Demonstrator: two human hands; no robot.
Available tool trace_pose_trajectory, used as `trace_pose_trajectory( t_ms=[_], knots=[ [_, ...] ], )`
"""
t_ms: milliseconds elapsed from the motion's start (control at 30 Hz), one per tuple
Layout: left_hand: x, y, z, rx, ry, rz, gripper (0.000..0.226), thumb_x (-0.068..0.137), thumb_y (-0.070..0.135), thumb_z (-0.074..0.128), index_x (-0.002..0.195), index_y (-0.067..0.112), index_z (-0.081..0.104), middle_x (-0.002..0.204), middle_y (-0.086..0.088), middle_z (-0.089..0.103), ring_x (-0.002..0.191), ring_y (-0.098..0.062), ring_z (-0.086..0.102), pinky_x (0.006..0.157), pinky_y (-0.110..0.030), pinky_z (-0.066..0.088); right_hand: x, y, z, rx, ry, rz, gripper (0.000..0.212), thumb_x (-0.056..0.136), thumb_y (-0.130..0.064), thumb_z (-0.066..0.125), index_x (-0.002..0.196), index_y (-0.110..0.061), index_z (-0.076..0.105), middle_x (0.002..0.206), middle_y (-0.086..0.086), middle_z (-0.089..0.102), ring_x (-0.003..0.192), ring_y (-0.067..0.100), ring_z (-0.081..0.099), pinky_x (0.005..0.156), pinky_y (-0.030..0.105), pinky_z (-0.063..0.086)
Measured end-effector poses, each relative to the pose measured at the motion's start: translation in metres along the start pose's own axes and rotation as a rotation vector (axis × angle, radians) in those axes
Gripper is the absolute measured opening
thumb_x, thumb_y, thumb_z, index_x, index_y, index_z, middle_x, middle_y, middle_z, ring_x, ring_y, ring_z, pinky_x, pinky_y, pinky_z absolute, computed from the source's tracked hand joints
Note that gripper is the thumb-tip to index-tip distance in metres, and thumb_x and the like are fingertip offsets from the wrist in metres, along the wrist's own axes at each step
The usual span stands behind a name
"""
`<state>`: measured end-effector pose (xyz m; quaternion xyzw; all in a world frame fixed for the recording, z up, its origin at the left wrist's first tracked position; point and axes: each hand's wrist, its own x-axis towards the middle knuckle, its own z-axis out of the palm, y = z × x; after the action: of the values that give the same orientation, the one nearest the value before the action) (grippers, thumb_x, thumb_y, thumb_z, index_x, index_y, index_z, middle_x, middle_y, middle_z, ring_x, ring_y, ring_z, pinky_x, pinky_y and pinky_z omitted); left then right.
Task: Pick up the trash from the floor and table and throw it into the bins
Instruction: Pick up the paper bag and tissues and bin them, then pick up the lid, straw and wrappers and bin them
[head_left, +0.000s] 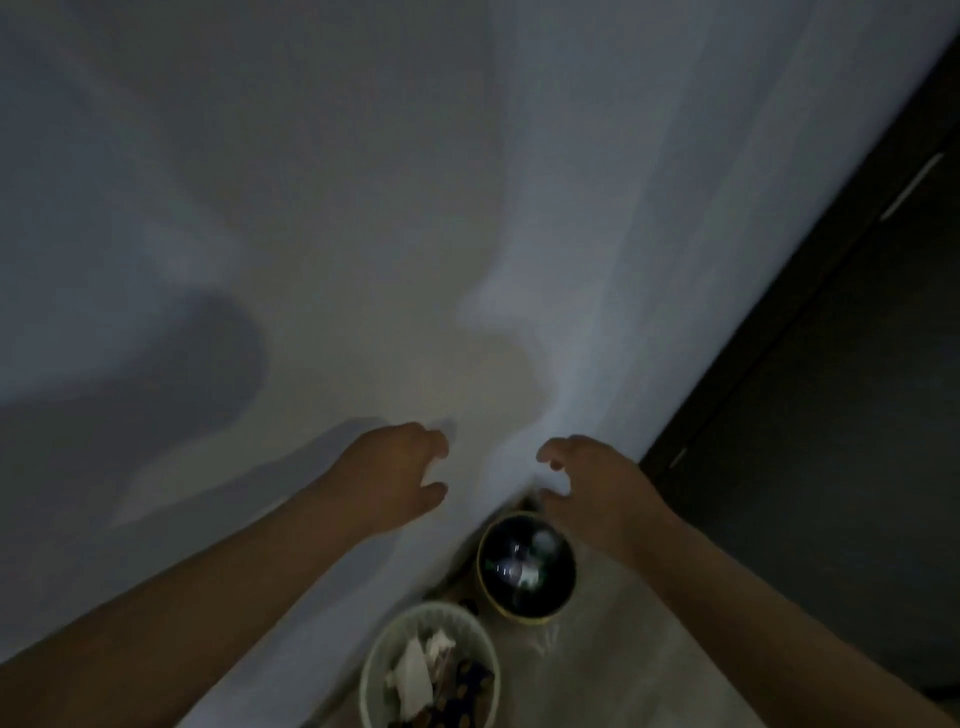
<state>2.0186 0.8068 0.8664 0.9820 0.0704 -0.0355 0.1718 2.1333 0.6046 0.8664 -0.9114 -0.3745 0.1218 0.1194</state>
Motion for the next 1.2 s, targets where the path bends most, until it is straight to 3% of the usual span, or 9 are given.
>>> trace_pose_trajectory(
  t_ms=[133,300,467,633,867,1033,1200],
  knots=[
    [-0.007,0.044,-0.104,0.024,0.256,0.101,0.062,0.073,0.053,0.048,0.119,0.014,0.062,0.112,-0.006,0.064,0.102,-0.023,0.062,0.087,-0.025,0.044,-0.019,-0.034,-0.108,-0.048,0.197,-0.078,0.042,0.091,-0.037,0.06,0.13,-0.025,0.052,0.119,-0.006,0.059,0.105,0.008,0.055,0.08,0.017,0.039],
    [-0.031,0.096,-0.204,0.171,0.437,0.15,0.049,0.082,0.051,0.054,0.124,0.026,0.056,0.116,0.008,0.06,0.103,-0.01,0.058,0.079,-0.015,0.033,-0.054,-0.059,-0.208,-0.073,0.385,-0.176,0.041,0.088,-0.04,0.063,0.126,-0.027,0.056,0.113,-0.01,0.061,0.102,0.008,0.057,0.083,0.02,0.043],
    [-0.052,0.142,-0.256,0.254,0.596,0.169,0.041,0.088,0.045,0.059,0.126,0.03,0.054,0.117,0.012,0.058,0.103,-0.006,0.056,0.073,-0.012,0.035,-0.084,-0.066,-0.28,-0.065,0.52,-0.302,0.038,0.087,-0.039,0.065,0.123,-0.029,0.059,0.112,-0.012,0.061,0.1,0.006,0.057,0.09,0.027,0.048],
    [-0.069,0.18,-0.282,0.293,0.719,0.095,0.039,0.088,0.046,0.059,0.124,0.032,0.055,0.116,0.015,0.058,0.095,0.002,0.052,0.066,0.001,0.029,-0.1,-0.058,-0.328,-0.081,0.589,-0.458,0.034,0.088,-0.044,0.06,0.121,-0.034,0.057,0.11,-0.018,0.058,0.098,0.0,0.053,0.09,0.022,0.045],
    [-0.116,0.201,-0.275,0.342,0.782,-0.217,0.04,0.086,0.049,0.058,0.124,0.037,0.053,0.12,0.02,0.055,0.095,0.003,0.05,0.067,0.002,0.03,-0.091,-0.073,-0.337,-0.07,0.572,-0.762,0.033,0.088,-0.043,0.059,0.12,-0.034,0.057,0.108,-0.02,0.057,0.1,-0.001,0.053,0.087,0.015,0.04],
    [-0.204,0.205,-0.265,0.476,0.786,-0.513,0.045,0.087,0.052,0.055,0.129,0.038,0.05,0.123,0.021,0.054,0.105,0.003,0.051,0.069,0.004,0.026,-0.097,-0.133,-0.315,0.029,0.474,-1.008,0.031,0.088,-0.04,0.06,0.118,-0.035,0.057,0.108,-0.02,0.056,0.104,0.0,0.051,0.089,0.013,0.038],
    [-0.296,0.225,-0.259,0.552,0.807,-0.771,0.042,0.086,0.053,0.055,0.126,0.04,0.05,0.116,0.022,0.054,0.088,0.004,0.045,0.065,0.0,0.029,-0.133,-0.197,-0.294,0.083,0.377,-1.24,0.034,0.09,-0.041,0.055,0.124,-0.036,0.053,0.115,-0.021,0.054,0.109,-0.002,0.048,0.092,0.013,0.036]
  ],
)
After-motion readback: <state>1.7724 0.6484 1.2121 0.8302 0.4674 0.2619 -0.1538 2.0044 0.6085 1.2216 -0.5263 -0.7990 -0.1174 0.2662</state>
